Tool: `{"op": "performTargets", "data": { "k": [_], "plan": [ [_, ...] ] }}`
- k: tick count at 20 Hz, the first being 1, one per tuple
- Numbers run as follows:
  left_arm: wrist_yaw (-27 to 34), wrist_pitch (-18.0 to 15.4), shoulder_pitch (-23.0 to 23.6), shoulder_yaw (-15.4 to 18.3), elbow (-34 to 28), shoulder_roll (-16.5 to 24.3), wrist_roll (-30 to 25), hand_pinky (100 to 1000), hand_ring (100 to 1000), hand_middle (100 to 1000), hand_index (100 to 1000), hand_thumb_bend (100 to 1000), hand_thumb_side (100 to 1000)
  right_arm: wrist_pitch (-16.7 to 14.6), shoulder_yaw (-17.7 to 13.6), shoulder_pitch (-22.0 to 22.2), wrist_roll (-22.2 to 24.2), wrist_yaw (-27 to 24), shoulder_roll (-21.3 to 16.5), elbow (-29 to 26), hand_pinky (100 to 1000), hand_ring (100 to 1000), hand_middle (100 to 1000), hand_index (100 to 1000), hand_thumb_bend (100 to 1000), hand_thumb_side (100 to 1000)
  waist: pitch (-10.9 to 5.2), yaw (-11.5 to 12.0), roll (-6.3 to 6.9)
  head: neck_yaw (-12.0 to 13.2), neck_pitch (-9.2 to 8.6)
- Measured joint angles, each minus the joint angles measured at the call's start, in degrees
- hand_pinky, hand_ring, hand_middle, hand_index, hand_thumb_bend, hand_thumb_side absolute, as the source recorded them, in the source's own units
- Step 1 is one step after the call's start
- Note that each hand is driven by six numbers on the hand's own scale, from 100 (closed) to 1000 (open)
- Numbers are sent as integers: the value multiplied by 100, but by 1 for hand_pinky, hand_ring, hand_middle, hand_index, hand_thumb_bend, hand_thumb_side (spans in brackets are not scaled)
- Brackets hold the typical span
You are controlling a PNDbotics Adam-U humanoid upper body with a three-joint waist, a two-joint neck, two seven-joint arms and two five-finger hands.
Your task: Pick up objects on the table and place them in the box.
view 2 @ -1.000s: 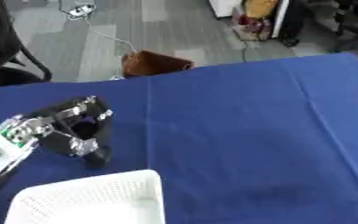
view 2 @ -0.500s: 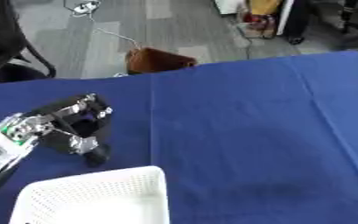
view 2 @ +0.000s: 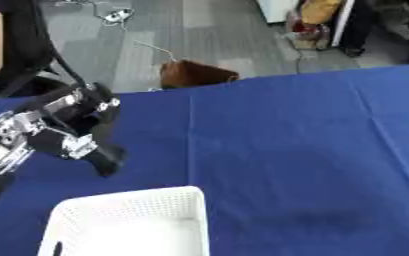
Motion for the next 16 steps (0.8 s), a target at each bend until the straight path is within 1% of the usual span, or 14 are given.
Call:
{"op": "performTargets", "data": {
  "k": [10, 16],
  "plan": [
    [228, 70, 3, 0, -110, 0, -70, 100, 100, 100, 112, 100, 394, 0, -1, 32, 0, 18, 0, 0, 725, 823, 820, 933, 853, 702, -4, 21, -22, 1, 3],
    [326, 107, 42, -14, -218, -1, -107, 100, 100, 100, 112, 100, 417, 0, -1, 46, 0, 27, 2, 33, 722, 821, 820, 933, 852, 700, -25, 142, -50, 1, 33]
  ]
}}
